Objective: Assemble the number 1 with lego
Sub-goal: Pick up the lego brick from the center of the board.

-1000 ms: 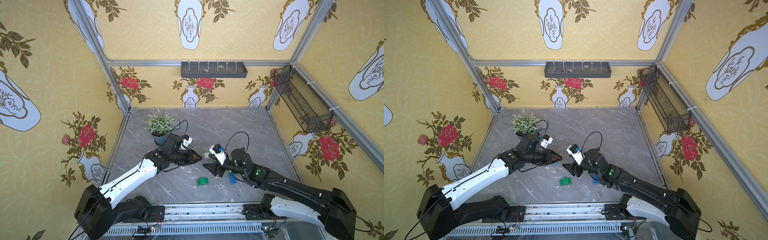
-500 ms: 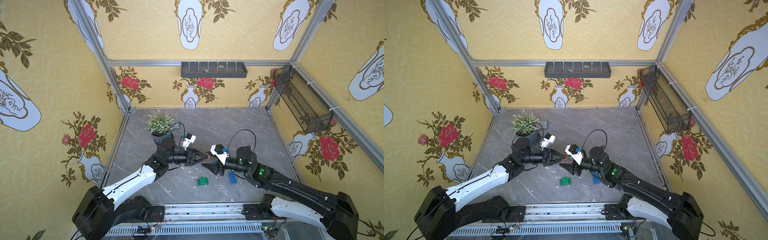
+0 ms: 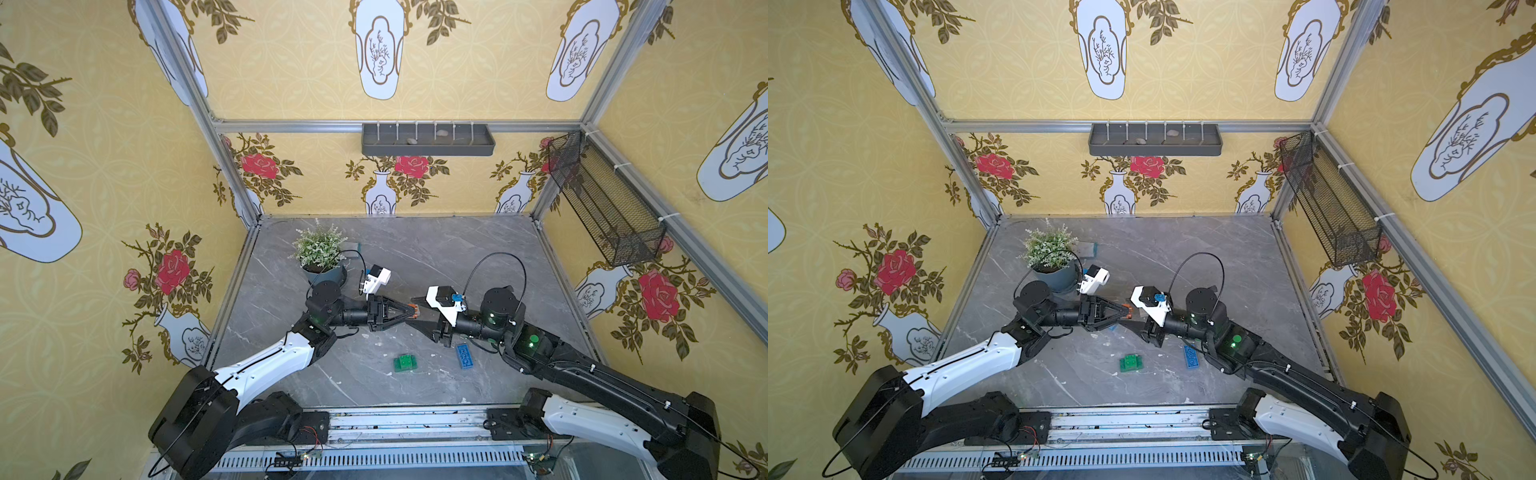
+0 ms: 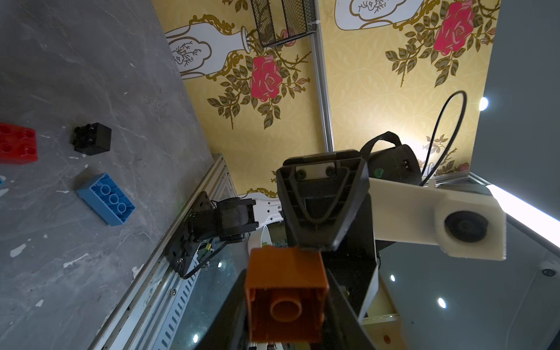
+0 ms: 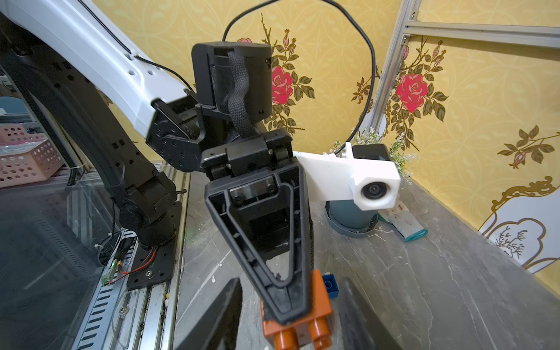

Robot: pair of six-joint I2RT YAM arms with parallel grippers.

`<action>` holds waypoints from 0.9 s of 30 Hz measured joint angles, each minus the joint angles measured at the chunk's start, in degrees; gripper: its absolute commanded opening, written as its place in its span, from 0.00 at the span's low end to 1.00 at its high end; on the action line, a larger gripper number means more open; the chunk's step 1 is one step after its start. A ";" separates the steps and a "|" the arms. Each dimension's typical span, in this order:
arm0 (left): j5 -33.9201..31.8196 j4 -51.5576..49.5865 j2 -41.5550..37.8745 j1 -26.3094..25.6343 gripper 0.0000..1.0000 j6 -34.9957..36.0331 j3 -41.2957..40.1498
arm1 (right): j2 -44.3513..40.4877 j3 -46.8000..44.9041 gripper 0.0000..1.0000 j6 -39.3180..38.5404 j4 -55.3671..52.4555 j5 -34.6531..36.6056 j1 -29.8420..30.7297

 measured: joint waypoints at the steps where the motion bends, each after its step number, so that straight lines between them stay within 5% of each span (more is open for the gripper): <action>1: 0.44 1.86 0.52 0.07 0.26 -0.76 -0.35 | 0.00 0.00 0.49 -0.02 -0.44 -0.15 -0.02; 9: 1.49 10.16 2.49 0.15 0.25 -5.49 -1.25 | 0.48 0.70 0.41 -2.08 -2.73 0.52 -0.31; 19: 1.53 11.93 2.19 0.31 0.23 -6.36 -1.75 | 1.84 2.36 0.44 -3.08 -4.09 -0.13 -0.24; 27: 1.66 12.24 2.01 0.31 0.25 -8.07 -2.14 | 2.08 2.36 0.28 -4.96 -4.20 -0.61 -0.20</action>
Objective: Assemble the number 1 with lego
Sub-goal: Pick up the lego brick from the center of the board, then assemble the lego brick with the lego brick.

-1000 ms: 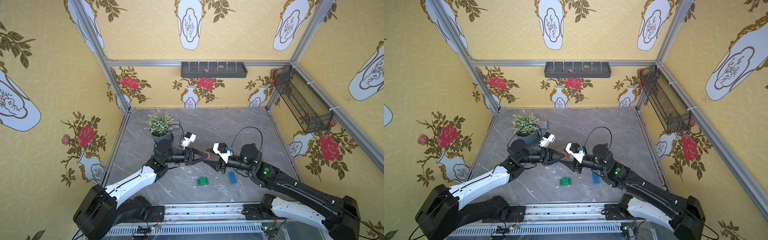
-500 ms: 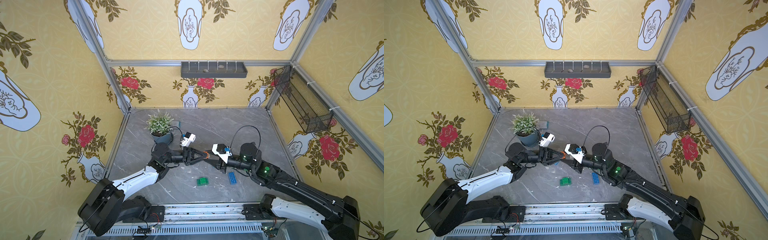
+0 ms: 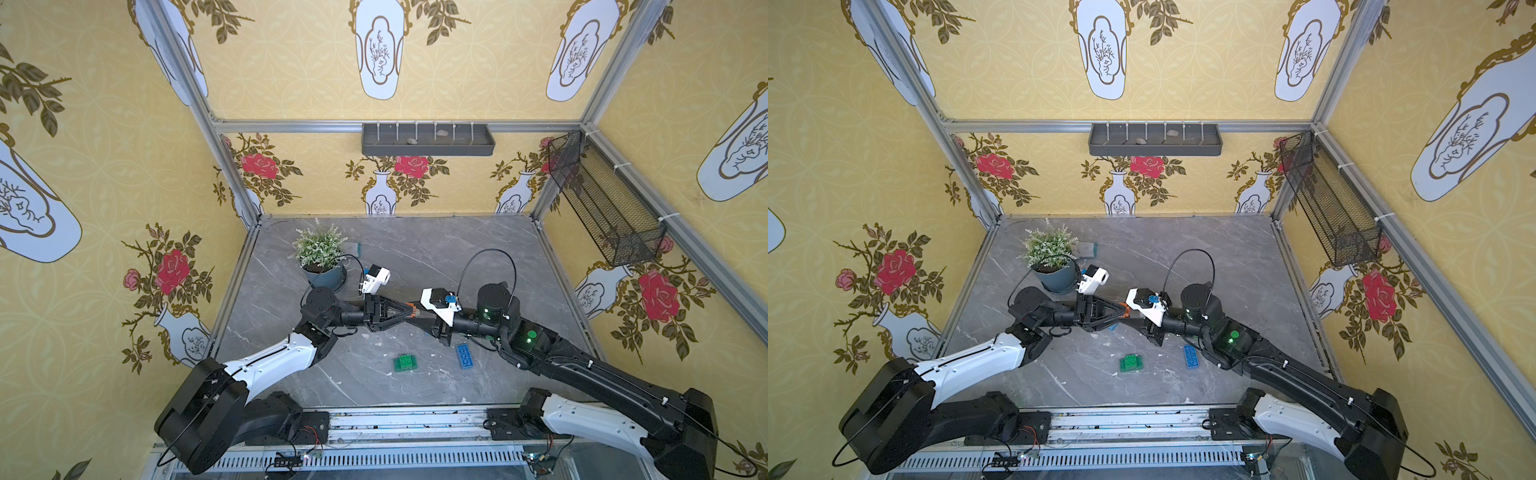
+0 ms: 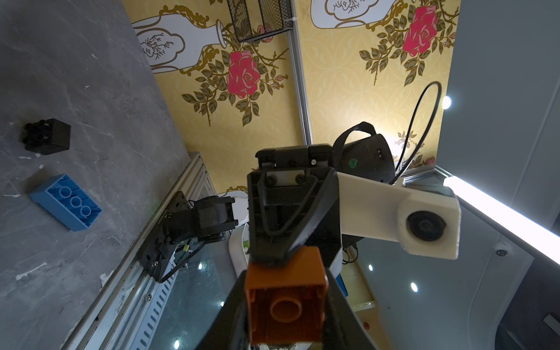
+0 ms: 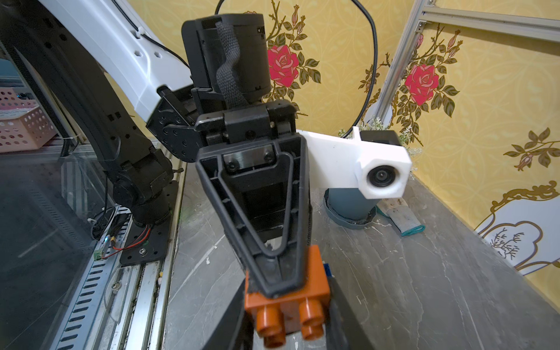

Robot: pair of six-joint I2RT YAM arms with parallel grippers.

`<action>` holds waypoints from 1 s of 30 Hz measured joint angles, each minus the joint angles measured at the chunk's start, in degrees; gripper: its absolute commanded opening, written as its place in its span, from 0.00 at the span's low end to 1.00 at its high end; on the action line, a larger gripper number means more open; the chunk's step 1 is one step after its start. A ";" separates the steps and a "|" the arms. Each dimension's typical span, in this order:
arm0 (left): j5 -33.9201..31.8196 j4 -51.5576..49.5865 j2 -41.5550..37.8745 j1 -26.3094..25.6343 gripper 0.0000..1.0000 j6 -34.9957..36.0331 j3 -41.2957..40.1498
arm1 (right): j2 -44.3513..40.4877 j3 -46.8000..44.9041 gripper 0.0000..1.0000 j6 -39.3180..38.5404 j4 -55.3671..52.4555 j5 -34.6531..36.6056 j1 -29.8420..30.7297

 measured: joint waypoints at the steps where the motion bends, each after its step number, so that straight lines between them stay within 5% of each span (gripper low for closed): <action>1: 0.00 0.00 0.00 0.02 0.29 -0.24 -0.02 | 0.07 0.00 0.28 -0.07 0.00 0.00 0.00; 6: -0.90 0.04 -0.02 0.22 0.74 0.70 -0.94 | 0.22 0.00 0.25 1.07 -0.39 0.02 -0.15; 8: -2.36 -0.76 -0.70 1.22 0.81 1.16 -2.34 | -0.17 0.00 0.23 1.66 -1.22 0.02 -0.72; 15: -11.45 -16.59 -11.67 7.39 0.83 7.89 -6.80 | 3.28 6.12 0.20 -0.07 -17.27 2.38 -2.99; 20: -20.11 -35.71 -23.12 11.98 0.81 12.72 -9.64 | 14.82 16.83 0.20 -2.14 -36.04 7.28 3.37; 30: -34.84 -59.76 -37.81 16.44 0.80 10.69 -16.02 | 34.64 31.12 0.20 -4.26 -60.52 15.72 11.41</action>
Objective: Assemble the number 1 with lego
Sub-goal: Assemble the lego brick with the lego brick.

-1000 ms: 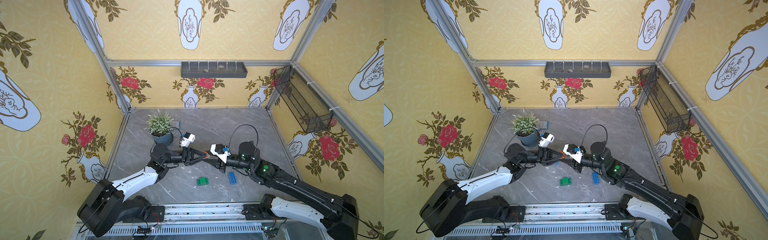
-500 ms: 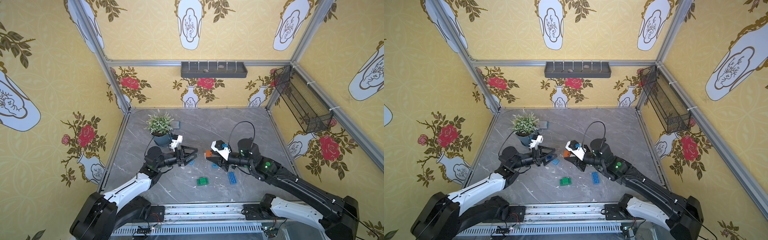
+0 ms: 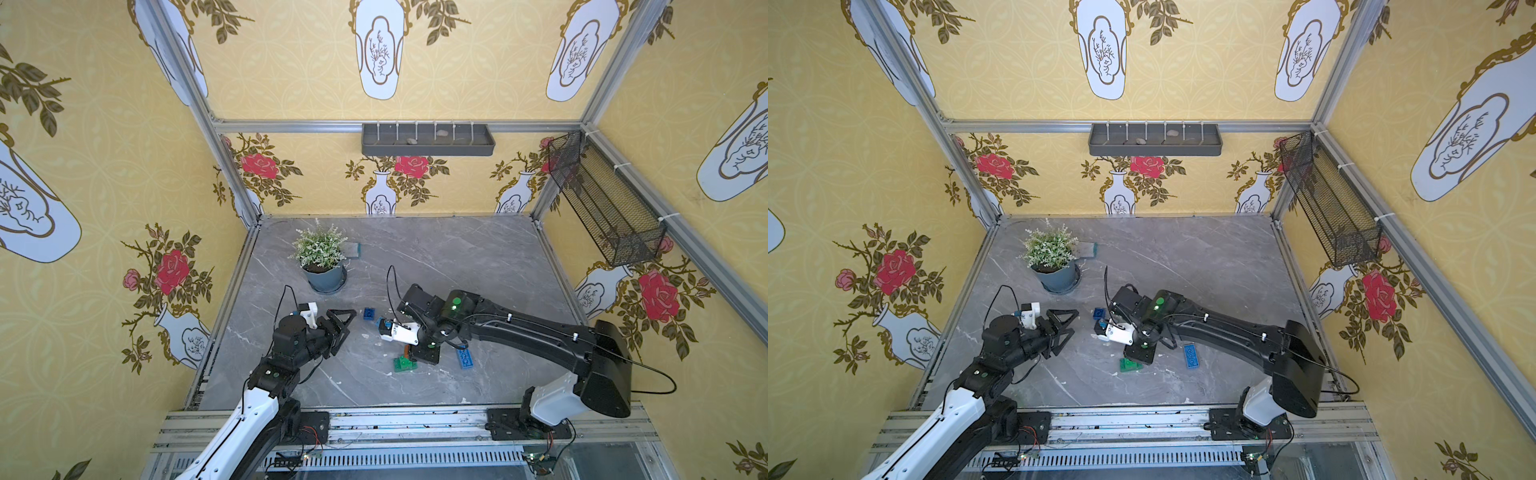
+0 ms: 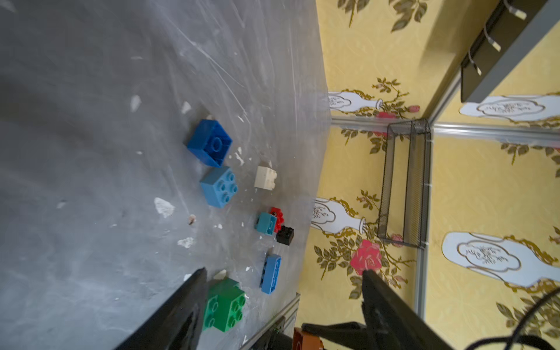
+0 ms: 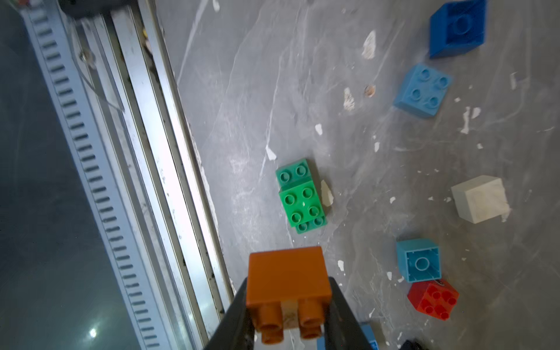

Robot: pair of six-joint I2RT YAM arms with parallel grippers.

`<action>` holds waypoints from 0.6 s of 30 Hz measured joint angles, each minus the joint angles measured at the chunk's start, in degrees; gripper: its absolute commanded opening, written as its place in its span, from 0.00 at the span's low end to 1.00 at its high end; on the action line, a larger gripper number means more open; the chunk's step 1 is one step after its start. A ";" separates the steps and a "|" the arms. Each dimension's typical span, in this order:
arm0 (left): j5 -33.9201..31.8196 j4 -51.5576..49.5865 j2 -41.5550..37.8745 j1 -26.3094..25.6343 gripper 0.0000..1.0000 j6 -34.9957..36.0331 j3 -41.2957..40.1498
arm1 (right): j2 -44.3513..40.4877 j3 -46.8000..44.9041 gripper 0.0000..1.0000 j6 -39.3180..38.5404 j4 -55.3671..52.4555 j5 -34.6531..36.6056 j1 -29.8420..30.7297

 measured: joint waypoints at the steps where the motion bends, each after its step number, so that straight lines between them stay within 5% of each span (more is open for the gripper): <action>1: -0.90 -1.70 -1.01 0.15 0.80 -0.11 -0.11 | 1.64 1.14 0.20 -0.63 -1.40 0.50 0.39; 18: -11.56 -20.22 -14.12 0.42 0.80 -2.51 -1.84 | 19.54 13.44 0.20 -9.84 -10.32 9.84 4.76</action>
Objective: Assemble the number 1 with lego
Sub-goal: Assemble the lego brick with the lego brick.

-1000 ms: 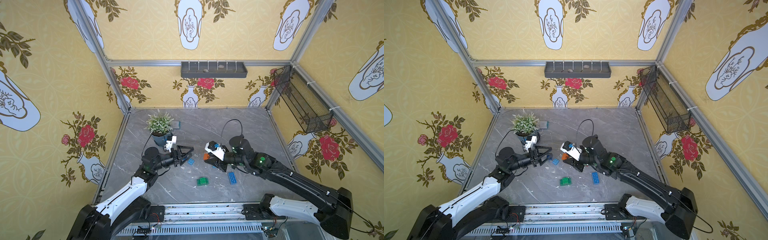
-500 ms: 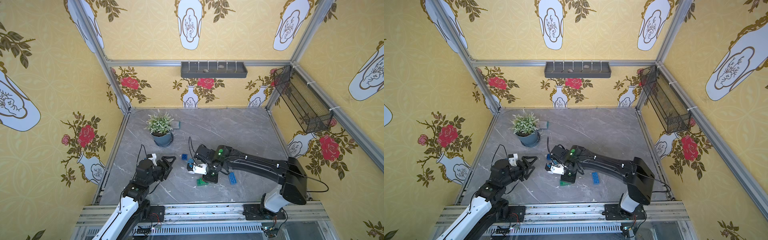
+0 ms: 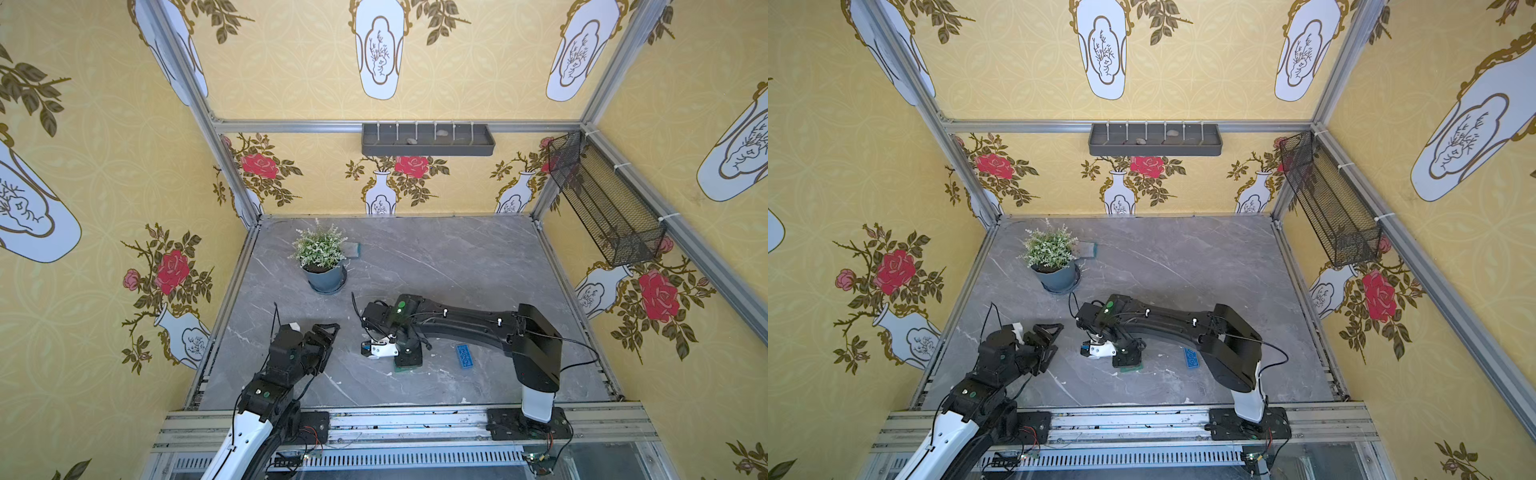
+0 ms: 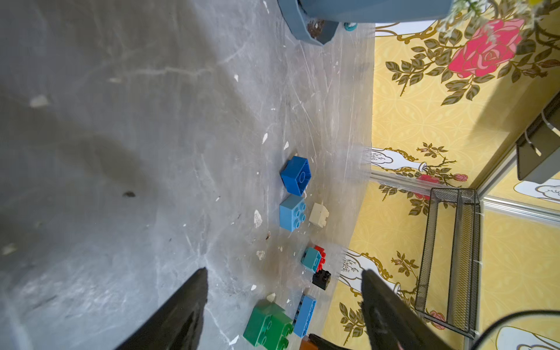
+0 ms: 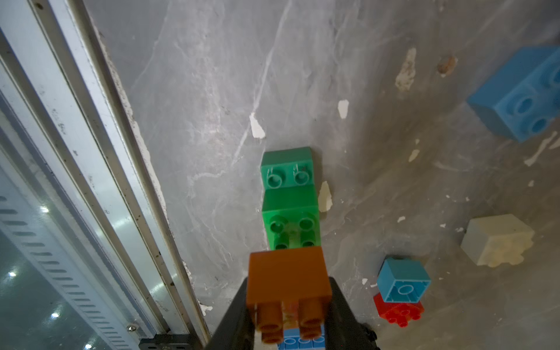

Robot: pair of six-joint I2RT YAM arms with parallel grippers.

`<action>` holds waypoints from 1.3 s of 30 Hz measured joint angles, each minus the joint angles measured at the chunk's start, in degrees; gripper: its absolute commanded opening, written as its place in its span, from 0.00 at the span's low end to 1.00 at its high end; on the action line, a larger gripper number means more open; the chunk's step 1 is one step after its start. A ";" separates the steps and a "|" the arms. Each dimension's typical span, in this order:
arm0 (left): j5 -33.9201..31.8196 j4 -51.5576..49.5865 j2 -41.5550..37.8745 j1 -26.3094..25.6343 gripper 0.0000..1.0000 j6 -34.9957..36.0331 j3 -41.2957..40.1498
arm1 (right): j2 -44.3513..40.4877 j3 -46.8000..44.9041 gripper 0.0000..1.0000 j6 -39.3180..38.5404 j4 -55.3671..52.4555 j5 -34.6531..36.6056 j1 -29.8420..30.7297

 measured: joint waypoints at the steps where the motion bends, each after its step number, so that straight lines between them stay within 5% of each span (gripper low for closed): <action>1: -0.28 -0.31 -0.13 0.04 0.80 0.00 -0.04 | 0.57 0.20 0.20 -0.46 -0.17 0.39 0.26; 39: -0.94 -3.54 1.42 0.15 0.80 1.09 0.98 | 7.10 4.61 0.20 -1.86 -4.66 5.62 2.34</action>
